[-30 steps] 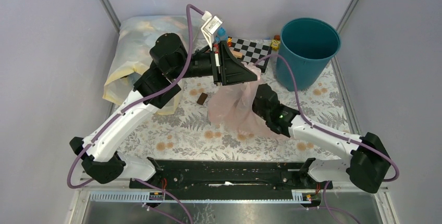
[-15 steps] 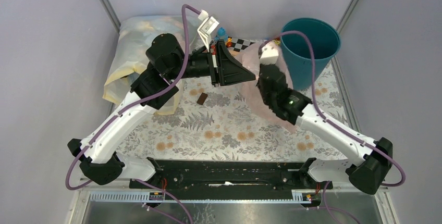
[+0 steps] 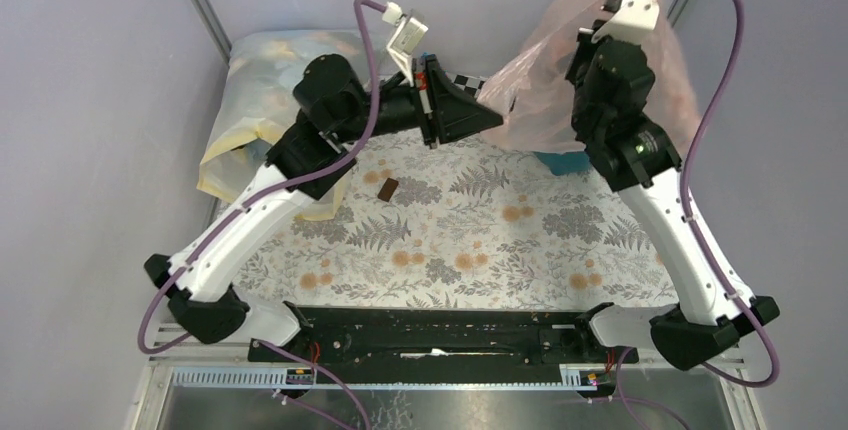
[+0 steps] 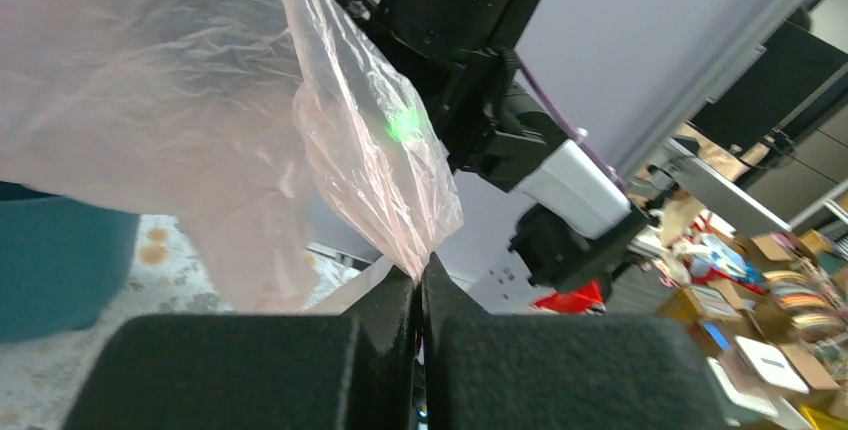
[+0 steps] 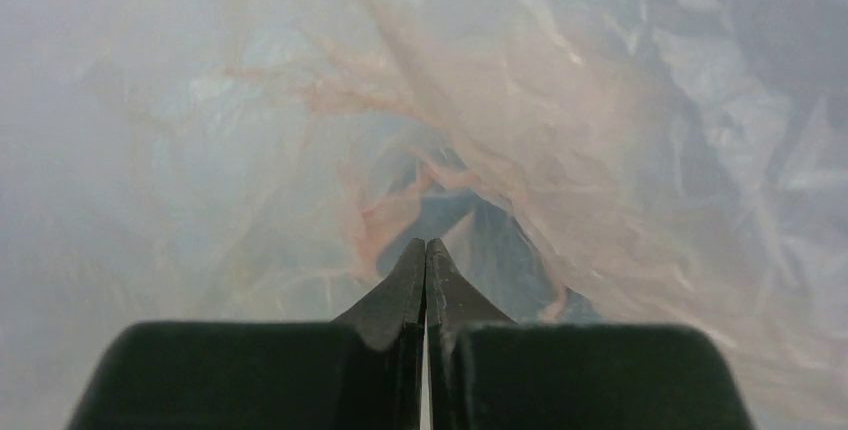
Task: Put the trash bags into the trash bin
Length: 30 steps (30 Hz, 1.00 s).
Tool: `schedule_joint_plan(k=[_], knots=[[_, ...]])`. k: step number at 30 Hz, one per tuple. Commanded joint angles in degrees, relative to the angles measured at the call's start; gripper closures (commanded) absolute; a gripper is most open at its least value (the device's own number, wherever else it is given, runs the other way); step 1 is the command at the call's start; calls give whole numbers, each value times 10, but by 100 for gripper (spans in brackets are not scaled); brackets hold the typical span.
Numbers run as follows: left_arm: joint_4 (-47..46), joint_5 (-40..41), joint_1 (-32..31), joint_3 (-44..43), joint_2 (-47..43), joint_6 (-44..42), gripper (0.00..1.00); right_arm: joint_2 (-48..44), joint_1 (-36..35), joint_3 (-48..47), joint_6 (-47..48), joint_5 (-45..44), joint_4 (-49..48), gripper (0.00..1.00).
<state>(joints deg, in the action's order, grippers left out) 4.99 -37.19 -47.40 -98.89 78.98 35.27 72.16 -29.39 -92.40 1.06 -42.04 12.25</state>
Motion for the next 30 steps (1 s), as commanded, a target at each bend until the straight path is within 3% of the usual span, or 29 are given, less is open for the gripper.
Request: schedule_joint_plan(k=[1, 5, 14, 20, 24, 30], knots=[[-29, 49, 12, -52, 66, -29, 100, 57, 58, -69, 7, -10, 74, 100], [-4, 54, 20, -106, 124, -30, 100, 85, 116, -100, -24, 52, 111, 100], [-48, 58, 38, -138, 183, -26, 100, 190, 231, -160, -82, 213, 209, 100], [-44, 58, 55, -197, 223, -23, 100, 315, 247, -307, -99, 301, 305, 100], [-65, 68, 69, -192, 222, -21, 100, 359, 248, -352, -116, 278, 352, 98], [-103, 71, 82, -162, 225, -10, 100, 362, 252, -282, -129, 198, 347, 100]])
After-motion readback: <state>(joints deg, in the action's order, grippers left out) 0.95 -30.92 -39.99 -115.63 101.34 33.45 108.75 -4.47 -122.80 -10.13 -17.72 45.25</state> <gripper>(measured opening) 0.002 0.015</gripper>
